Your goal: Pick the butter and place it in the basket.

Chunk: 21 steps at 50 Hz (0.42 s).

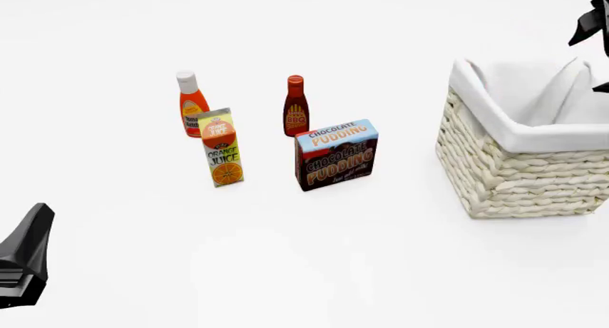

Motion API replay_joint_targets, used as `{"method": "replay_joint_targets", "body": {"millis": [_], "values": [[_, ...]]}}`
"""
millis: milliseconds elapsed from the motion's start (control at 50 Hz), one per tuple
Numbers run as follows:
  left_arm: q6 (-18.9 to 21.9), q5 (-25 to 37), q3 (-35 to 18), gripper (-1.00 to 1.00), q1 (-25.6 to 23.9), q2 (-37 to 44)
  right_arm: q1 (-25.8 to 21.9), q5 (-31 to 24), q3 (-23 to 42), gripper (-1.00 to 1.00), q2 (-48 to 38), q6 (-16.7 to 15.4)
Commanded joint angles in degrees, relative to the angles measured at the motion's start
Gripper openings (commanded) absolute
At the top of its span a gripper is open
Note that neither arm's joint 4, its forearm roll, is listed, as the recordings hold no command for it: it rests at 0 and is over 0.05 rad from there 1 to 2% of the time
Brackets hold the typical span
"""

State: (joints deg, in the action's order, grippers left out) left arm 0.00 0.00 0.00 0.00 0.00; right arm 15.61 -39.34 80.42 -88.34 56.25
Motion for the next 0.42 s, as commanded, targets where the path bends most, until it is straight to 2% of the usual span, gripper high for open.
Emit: {"method": "replay_joint_targets", "body": {"millis": [20, 420], "values": [[0.0, 0.0, 0.0, 1.0, 0.0, 0.0, -2.0, 0.7, -0.1, 1.0, 0.6, 1.2], [0.0, 0.0, 0.0, 1.0, 0.0, 0.0, -3.4, -0.3, -0.2, 1.0, 3.8, 1.8]]}}
